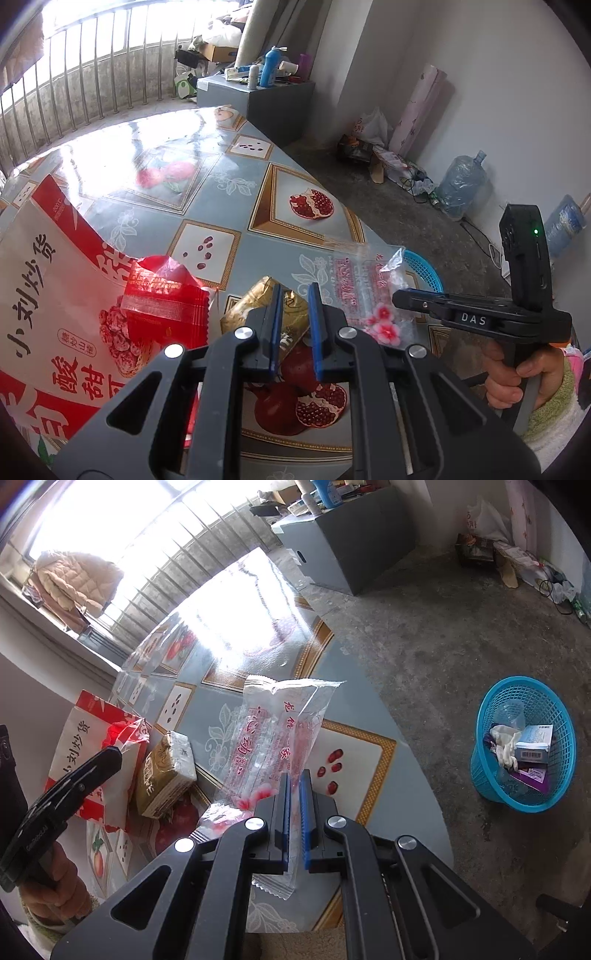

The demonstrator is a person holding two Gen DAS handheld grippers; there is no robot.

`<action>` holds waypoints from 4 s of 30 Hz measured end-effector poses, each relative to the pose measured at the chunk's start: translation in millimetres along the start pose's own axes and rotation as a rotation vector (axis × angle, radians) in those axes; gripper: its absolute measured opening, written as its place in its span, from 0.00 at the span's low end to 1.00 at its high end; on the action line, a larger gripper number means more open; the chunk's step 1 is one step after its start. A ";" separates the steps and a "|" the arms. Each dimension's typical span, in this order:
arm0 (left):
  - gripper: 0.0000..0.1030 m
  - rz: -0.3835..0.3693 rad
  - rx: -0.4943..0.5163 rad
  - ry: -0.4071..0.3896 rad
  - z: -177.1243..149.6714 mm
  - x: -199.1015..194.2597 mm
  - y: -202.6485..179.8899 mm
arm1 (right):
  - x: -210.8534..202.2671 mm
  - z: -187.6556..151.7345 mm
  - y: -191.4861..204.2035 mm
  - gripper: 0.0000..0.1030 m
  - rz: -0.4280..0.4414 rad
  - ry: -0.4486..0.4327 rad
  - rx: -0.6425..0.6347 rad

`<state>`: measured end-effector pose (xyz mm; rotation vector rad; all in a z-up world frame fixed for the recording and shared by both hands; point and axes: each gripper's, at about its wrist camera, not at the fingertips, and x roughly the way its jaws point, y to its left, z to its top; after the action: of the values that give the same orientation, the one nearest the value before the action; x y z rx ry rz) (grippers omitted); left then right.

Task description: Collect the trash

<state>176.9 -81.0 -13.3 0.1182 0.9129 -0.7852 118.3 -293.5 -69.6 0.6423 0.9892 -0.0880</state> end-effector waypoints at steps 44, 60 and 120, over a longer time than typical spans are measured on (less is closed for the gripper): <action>0.50 -0.345 -0.168 0.417 -19.2 41.7 -18.9 | -22.9 -8.6 -48.5 0.05 0.058 -0.053 0.123; 0.54 -0.060 -0.025 0.263 -13.5 16.2 -24.6 | -23.6 -9.4 -45.7 0.05 0.046 -0.055 0.131; 0.58 0.056 -0.080 0.106 -23.8 12.0 11.6 | -21.8 -6.6 -57.5 0.05 0.067 -0.045 0.152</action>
<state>173.0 -69.6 -39.7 0.1159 1.0355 -0.6946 80.9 -341.4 -81.3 0.8085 0.9228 -0.1188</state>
